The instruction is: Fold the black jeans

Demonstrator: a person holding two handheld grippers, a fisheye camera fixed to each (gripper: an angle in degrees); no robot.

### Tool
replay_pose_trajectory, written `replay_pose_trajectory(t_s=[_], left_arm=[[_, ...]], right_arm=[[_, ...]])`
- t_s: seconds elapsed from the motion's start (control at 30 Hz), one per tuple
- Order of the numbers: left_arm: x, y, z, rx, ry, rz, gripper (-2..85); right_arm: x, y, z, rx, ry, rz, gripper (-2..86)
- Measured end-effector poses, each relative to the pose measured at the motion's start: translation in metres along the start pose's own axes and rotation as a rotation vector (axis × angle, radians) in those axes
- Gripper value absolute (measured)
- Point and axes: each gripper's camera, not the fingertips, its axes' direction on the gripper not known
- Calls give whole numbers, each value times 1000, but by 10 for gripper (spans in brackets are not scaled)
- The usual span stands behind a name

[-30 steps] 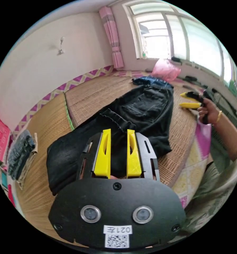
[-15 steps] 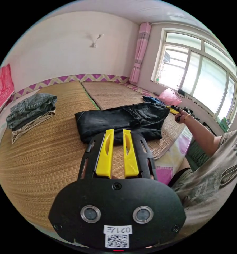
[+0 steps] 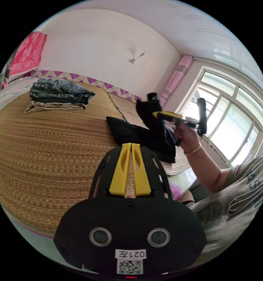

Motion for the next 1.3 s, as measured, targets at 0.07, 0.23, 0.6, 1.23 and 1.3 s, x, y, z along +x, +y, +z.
replay_pose_trajectory(t_s=[0.07,0.23,0.6,1.23,1.3], left_arm=[[-14,7,-3,-2,-14,-7,-9],[-51,24,-13,-5,-38,-15,-10],[-98,30,33,-1,18,-37,-7],[-236,-57,227,-366,177,-173,176],[-262,-59,253,-425,266,-257,181]], right_arm=[[-76,-3,67,-133,10,-181,38],[-110,-5,94,-178,117,-277,46],[34,-48,21,-23,-232,-53,10],[492,103,41,-276,-318,506,82],[542,140,73,-333,-570,645,88]])
